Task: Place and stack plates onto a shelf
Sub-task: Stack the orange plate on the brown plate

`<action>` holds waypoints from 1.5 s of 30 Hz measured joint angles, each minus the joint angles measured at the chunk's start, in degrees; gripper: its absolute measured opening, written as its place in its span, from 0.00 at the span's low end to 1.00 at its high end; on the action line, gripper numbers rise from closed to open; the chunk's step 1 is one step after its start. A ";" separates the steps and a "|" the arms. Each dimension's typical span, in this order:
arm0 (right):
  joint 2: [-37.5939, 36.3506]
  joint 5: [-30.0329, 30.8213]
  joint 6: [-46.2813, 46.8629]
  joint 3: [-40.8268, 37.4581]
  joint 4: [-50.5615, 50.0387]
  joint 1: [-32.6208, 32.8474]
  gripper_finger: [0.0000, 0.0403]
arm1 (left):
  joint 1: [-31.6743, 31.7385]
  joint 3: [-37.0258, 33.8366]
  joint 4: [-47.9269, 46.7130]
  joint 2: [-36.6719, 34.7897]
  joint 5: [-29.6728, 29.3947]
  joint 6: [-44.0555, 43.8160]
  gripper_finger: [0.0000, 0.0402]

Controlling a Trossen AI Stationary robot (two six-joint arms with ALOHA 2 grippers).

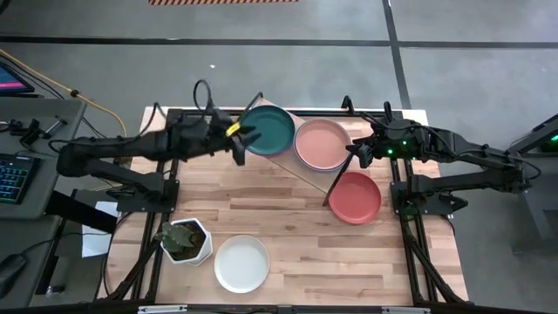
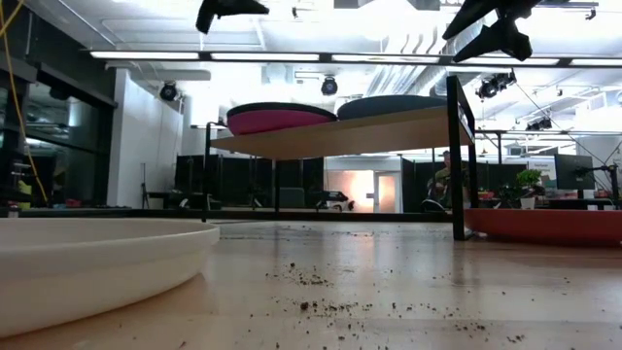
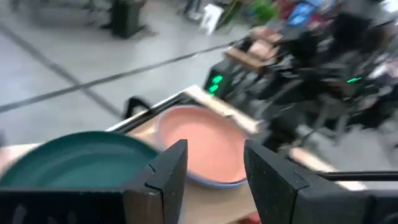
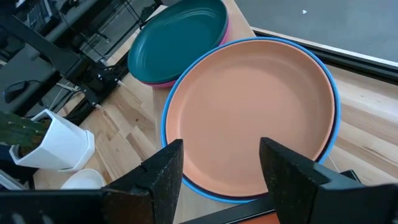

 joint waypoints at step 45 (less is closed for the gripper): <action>30.95 -6.12 2.29 -4.69 -13.59 40.41 0.48 | -7.06 -18.50 23.34 -6.50 -1.08 -6.87 0.37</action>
